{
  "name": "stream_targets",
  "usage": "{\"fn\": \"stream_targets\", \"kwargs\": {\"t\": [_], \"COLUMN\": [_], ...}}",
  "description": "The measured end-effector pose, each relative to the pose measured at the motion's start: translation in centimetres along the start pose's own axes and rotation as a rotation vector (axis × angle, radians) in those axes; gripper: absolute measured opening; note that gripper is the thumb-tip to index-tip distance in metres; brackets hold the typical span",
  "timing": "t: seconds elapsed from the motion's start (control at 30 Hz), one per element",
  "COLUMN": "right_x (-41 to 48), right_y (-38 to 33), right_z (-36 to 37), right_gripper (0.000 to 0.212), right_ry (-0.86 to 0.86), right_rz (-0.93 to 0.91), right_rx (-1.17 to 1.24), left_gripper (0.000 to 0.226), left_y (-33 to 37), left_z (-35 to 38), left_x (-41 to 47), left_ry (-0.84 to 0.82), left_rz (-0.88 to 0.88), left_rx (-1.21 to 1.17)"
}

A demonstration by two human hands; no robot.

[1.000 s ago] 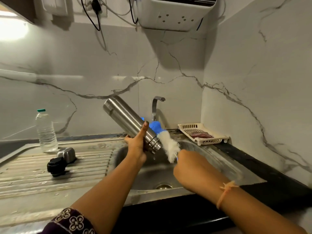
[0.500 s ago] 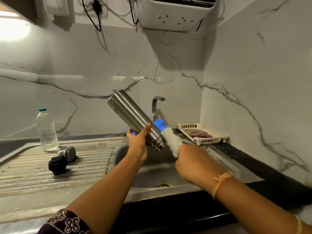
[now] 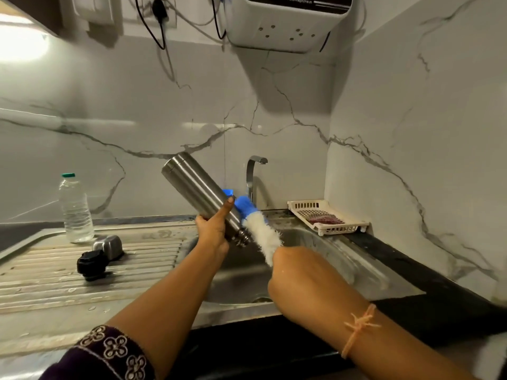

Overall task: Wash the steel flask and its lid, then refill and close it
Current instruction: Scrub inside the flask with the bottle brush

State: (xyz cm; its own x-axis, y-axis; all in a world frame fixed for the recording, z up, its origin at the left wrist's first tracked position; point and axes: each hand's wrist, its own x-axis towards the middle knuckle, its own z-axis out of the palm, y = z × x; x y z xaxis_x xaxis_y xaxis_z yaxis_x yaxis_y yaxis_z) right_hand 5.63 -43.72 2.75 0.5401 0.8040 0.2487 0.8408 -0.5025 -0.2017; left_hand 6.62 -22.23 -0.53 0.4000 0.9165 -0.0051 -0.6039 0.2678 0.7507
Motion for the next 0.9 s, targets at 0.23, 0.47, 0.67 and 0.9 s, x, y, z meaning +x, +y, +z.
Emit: {"fn": "stream_targets", "kwargs": {"t": [0.23,0.47,0.67,0.9], "right_x": [1.4,-0.3,3.6,1.1], "right_y": [0.1,-1.0,0.9,-0.4], "right_z": [-0.7,0.4,-1.3,-1.2], "right_gripper": [0.043,0.038,0.040,0.035], "right_ry": [0.024,0.039,-0.043,0.043], "right_rz": [0.092,-0.058,-0.065,-0.028], "right_rx": [0.035,-0.075,0.073,0.033], "left_gripper": [0.083,0.087,0.051,0.101], "left_y": [-1.1,-0.3,0.7,0.1], "left_z": [0.4,-0.2,-1.1,-0.6], "left_x": [-1.0,-0.7,-1.5,-1.6], "left_ry": [-0.007,0.128,-0.169,-0.053], "left_rz": [-0.068,-0.070,-0.102,-0.032], "left_rx": [-0.165,-0.129,-0.080,-0.036]}}
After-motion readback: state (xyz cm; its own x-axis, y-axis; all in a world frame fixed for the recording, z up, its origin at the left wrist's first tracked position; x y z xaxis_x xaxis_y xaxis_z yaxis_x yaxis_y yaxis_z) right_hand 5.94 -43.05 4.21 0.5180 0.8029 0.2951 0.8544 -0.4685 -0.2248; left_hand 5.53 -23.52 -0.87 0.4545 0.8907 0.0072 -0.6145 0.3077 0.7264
